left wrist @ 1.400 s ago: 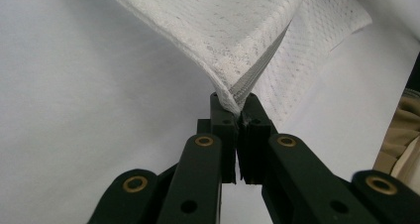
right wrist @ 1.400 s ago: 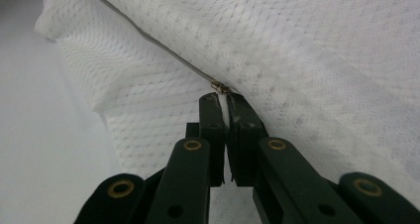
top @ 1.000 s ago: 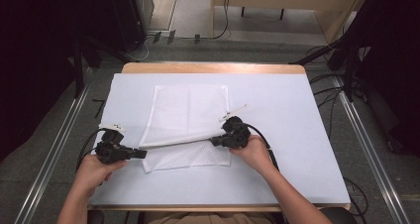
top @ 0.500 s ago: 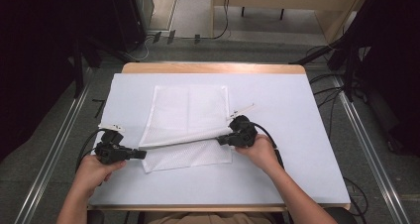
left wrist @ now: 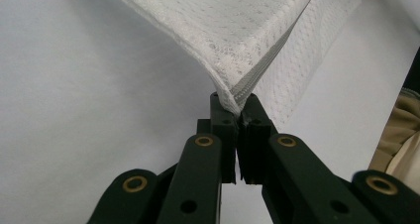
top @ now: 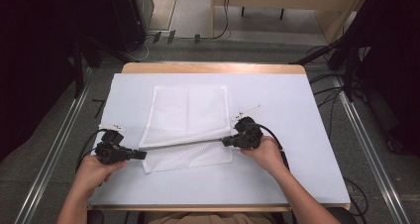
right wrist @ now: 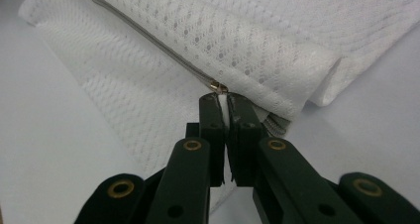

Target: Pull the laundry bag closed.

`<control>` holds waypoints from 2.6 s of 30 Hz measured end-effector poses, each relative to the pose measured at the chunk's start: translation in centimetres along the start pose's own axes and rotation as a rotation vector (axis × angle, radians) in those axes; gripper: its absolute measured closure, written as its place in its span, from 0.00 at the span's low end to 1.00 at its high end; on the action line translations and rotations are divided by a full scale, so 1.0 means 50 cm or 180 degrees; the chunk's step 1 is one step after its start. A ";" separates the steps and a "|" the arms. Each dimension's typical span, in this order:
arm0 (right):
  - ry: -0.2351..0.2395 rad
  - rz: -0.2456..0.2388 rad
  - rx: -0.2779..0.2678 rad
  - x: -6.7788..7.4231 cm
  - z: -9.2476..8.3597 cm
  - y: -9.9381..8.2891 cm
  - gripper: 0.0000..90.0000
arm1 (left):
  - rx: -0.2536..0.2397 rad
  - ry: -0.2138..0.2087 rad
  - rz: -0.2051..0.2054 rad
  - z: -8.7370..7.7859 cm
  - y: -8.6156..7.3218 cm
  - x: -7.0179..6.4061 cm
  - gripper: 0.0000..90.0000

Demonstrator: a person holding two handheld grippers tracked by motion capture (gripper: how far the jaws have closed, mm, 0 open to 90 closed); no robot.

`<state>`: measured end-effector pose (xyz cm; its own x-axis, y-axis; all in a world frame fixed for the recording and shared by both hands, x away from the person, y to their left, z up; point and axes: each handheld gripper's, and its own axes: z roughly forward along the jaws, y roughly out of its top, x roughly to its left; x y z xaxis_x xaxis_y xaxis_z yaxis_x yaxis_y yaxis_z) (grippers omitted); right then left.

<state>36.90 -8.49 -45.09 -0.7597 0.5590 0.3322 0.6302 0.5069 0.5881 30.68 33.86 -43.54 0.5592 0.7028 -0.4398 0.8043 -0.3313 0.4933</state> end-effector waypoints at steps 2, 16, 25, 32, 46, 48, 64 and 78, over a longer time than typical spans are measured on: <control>0.0038 0.0018 -0.0003 -0.002 -0.001 0.000 0.97 | -0.0055 -0.0015 0.0034 -0.001 -0.001 0.000 0.95; -0.0100 -0.0094 -0.0196 -0.001 -0.009 0.002 0.74 | -0.0115 -0.0047 0.0002 0.002 0.012 0.000 0.61; -0.0201 -0.0123 -0.0428 -0.008 -0.028 -0.003 0.47 | -0.0417 0.0185 0.0099 -0.012 0.012 0.003 0.43; -0.0304 -0.0096 -0.0580 -0.020 -0.049 -0.009 0.42 | -0.0526 0.0393 0.0079 -0.021 0.008 0.011 0.40; -0.0540 -0.0081 -0.0754 -0.063 -0.090 -0.032 0.36 | -0.0632 0.0601 -0.0084 -0.039 0.001 0.032 0.36; -0.0622 -0.0088 -0.0785 -0.070 -0.094 -0.036 0.34 | -0.0659 0.0657 -0.0102 -0.041 0.000 0.034 0.36; -0.0919 -0.0012 -0.0812 -0.120 -0.112 -0.061 0.28 | -0.0684 0.0797 -0.0186 -0.043 -0.003 0.044 0.35; -0.0934 0.0000 -0.0739 -0.123 -0.106 -0.062 0.28 | -0.0684 0.0837 -0.0241 -0.039 -0.002 0.047 0.32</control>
<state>38.76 -16.99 -45.04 -0.6602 0.7403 0.1268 0.5517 0.3634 0.7507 31.51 36.80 -43.17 0.4062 0.8677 -0.2866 0.7651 -0.1515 0.6258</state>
